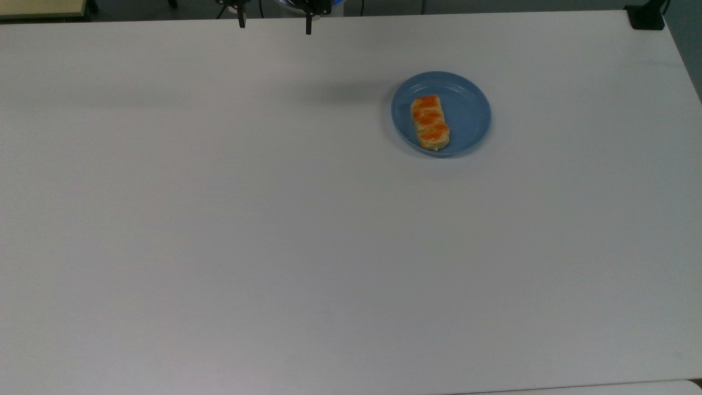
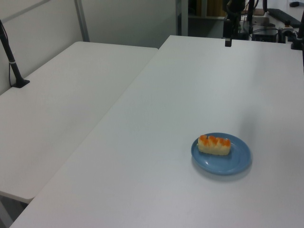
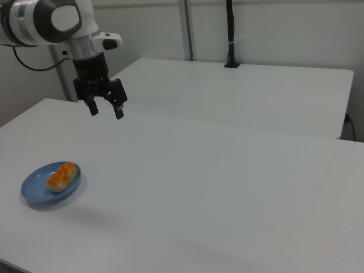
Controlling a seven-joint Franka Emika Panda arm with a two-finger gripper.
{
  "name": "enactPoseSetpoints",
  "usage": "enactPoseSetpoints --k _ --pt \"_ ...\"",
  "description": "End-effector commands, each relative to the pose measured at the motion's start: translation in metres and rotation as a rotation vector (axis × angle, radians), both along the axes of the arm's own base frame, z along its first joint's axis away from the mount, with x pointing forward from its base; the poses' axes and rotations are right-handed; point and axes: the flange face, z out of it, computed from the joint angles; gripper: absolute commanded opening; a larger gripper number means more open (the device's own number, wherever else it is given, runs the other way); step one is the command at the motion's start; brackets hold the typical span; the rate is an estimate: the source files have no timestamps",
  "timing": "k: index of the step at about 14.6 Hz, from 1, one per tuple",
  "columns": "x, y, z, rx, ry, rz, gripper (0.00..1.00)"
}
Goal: Put the bread on the table
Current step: 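Move the open gripper down over the bread on the blue plate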
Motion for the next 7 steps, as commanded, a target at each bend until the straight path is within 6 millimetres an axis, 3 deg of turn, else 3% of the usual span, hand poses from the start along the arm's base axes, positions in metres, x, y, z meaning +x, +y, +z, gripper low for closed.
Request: enactPoseSetpoints --k 1,5,7 --pt "-0.006 0.005 0.003 0.022 0.016 0.03 1.0" --pt "-0.006 0.025 -0.014 0.023 0.042 0.053 1.0" --pt "-0.009 0.051 -0.03 0.04 0.071 0.063 1.0"
